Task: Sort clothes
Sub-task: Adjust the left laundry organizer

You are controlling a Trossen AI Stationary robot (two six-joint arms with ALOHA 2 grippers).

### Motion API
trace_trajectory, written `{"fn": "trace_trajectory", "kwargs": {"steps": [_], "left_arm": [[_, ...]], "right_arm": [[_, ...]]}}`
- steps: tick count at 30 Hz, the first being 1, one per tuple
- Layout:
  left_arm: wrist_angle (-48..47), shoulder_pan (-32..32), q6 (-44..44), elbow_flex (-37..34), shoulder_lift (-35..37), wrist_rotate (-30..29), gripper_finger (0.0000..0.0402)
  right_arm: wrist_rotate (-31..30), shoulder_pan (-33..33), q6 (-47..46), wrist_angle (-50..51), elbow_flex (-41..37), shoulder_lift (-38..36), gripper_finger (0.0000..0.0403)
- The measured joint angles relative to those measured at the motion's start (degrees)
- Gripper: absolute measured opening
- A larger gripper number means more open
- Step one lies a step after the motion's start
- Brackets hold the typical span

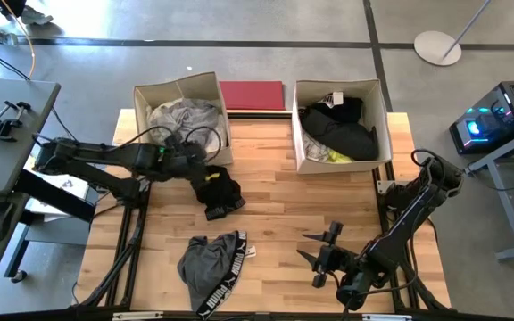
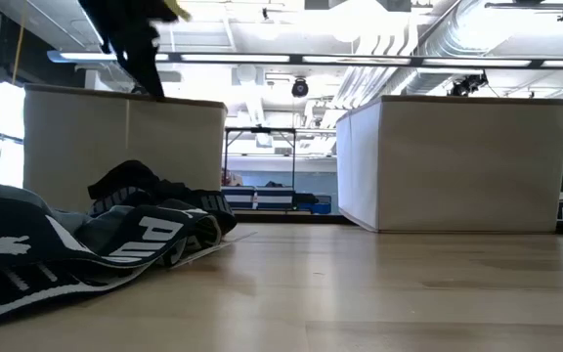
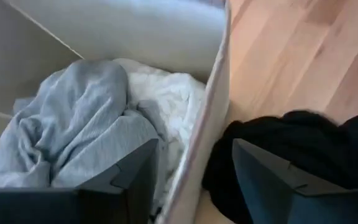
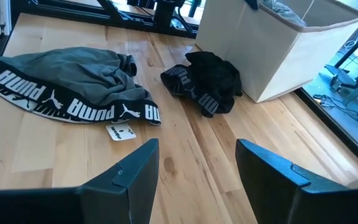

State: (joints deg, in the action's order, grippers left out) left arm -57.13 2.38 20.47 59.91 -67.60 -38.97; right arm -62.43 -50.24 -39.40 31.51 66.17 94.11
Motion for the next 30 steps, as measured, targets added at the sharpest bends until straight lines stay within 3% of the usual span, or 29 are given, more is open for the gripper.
{"fn": "trace_trajectory", "kwargs": {"steps": [4, 7, 10, 14, 16, 21, 30], "left_arm": [[4.47, -6.21, -7.01, -3.17, -0.16, 8.68, 0.0200], [6.81, -10.71, -11.52, -5.11, -0.28, 16.46, 0.0178], [7.86, -12.73, -16.42, -6.45, -0.41, 21.12, 0.0130], [6.23, -11.66, -21.96, -6.72, -0.34, 22.79, 0.0033], [4.77, -10.05, -23.28, -6.72, -0.28, 22.11, 0.0010], [0.47, -5.16, -25.21, -6.70, -0.32, 15.88, 0.0008], [-3.31, 3.50, -26.97, -6.90, -0.47, -1.40, 0.0002]], "right_arm": [[-0.35, 0.00, 0.68, -0.02, 0.00, 0.00, 0.0201], [-0.35, 0.00, 0.64, -0.02, 0.00, 0.00, 0.0201], [-0.07, 0.00, 0.46, -0.04, 0.00, 0.00, 0.0201], [-0.02, 0.00, 0.33, -0.41, 0.00, 0.00, 0.0201], [-0.02, 0.00, 0.30, -0.76, 0.00, 0.00, 0.0201], [-0.07, 0.00, -0.85, -1.09, 0.00, 0.00, 0.0201], [-0.09, 0.00, -1.12, -0.96, 0.00, 0.00, 0.0201]]}}
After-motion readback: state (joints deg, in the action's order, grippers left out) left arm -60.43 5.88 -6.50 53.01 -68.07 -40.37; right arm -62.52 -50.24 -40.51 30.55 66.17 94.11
